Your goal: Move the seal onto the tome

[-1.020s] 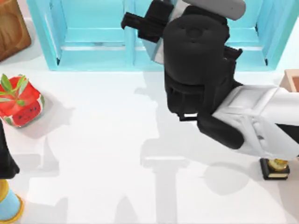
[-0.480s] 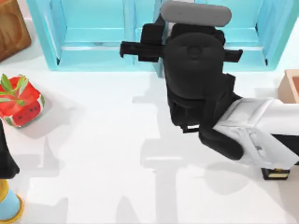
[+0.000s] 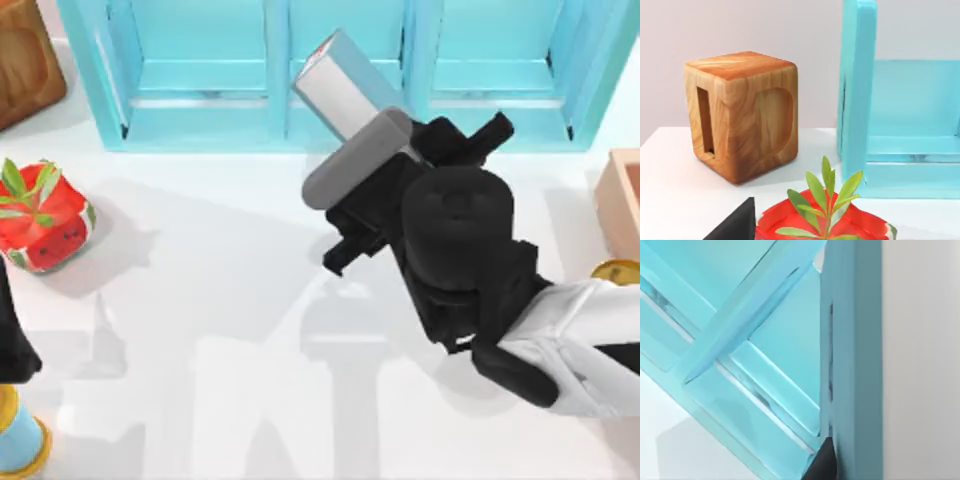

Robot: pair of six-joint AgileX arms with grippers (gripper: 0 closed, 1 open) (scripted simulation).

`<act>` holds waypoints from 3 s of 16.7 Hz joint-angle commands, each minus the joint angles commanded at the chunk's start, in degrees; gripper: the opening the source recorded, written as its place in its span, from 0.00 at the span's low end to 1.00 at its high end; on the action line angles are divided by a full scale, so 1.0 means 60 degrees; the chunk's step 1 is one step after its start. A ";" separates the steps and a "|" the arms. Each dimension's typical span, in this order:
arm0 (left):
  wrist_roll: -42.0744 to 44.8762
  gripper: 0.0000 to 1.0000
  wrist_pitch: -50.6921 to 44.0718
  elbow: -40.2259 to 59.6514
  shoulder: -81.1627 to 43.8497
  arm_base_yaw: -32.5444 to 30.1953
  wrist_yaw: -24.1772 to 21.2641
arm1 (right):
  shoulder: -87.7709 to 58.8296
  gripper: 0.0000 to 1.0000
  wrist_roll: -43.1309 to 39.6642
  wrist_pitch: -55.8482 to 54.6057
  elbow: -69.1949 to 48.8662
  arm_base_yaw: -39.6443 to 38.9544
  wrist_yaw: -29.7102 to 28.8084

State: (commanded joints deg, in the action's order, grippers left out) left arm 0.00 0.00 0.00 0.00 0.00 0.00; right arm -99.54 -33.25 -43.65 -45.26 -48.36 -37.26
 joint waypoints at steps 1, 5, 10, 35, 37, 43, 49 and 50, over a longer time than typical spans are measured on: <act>0.0000 1.00 0.0000 0.0000 0.0000 0.0000 0.0000 | 0.0054 0.00 -0.1085 -0.0186 0.0358 0.0091 0.0293; 0.0000 1.00 0.0000 0.0000 0.0000 0.0000 0.0000 | 0.0387 0.00 -0.4776 -0.0830 0.1728 0.0487 0.1435; 0.0000 1.00 0.0000 0.0000 0.0000 0.0000 0.0000 | 0.0777 0.00 -0.7224 -0.1328 0.2888 0.0865 0.2419; 0.0000 1.00 0.0000 0.0000 0.0000 0.0000 0.0000 | -0.0480 0.00 -0.7417 -0.3016 0.3462 0.0850 0.2448; 0.0000 1.00 0.0000 0.0000 0.0000 0.0000 0.0000 | -0.0553 0.00 -0.7416 -0.3108 0.3474 0.0849 0.2447; 0.0000 1.00 0.0000 0.0000 0.0000 0.0000 0.0000 | -0.0553 0.30 -0.7416 -0.3108 0.3474 0.0849 0.2447; 0.0000 1.00 0.0000 0.0000 0.0000 0.0000 0.0000 | -0.0553 0.75 -0.7416 -0.3108 0.3474 0.0849 0.2447; 0.0000 1.00 0.0000 0.0000 0.0000 0.0000 0.0000 | -0.0553 0.83 -0.7416 -0.3108 0.3474 0.0849 0.2447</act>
State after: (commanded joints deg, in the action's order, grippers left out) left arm 0.00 0.00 0.00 0.00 0.00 0.00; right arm -102.86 -77.75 -62.30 -24.42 -43.27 -22.58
